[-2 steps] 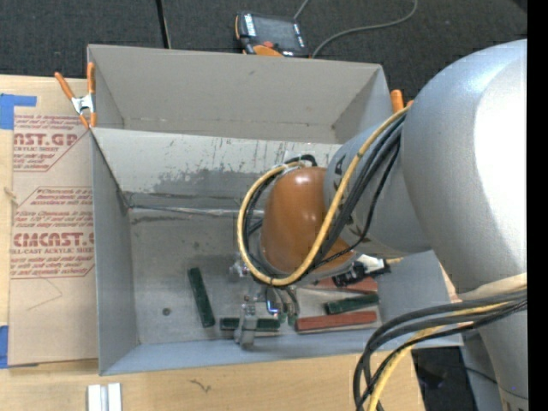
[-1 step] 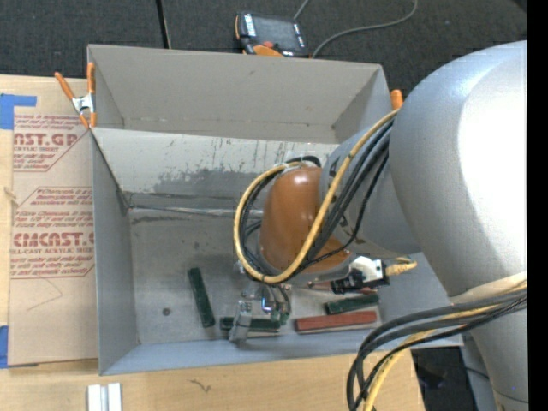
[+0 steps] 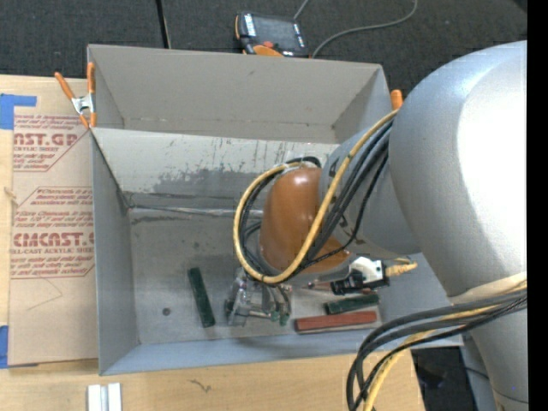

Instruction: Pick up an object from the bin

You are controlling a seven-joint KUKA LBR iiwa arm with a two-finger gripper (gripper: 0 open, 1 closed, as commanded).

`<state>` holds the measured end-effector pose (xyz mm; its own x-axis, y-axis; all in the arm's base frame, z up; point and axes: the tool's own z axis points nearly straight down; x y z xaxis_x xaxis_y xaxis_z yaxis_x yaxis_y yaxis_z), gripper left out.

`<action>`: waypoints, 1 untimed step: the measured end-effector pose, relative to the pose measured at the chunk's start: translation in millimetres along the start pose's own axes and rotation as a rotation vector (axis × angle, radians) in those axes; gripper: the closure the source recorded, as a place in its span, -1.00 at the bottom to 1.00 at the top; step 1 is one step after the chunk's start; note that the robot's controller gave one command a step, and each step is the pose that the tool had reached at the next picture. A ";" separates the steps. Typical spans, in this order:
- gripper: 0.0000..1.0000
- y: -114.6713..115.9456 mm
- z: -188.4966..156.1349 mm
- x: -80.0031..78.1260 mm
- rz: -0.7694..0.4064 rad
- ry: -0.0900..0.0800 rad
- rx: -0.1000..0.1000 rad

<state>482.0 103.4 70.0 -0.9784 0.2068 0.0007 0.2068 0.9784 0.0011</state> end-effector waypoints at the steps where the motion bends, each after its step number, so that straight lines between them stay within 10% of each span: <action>1: 1.00 45.5 -136.0 -14.1 -0.018 -0.009 -0.005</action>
Offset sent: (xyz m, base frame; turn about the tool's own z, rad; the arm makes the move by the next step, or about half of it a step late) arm 0.0213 0.0390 0.1317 -0.0142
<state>505.2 144.8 206.0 -0.9818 0.1896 -0.0084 0.1895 0.9819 0.0057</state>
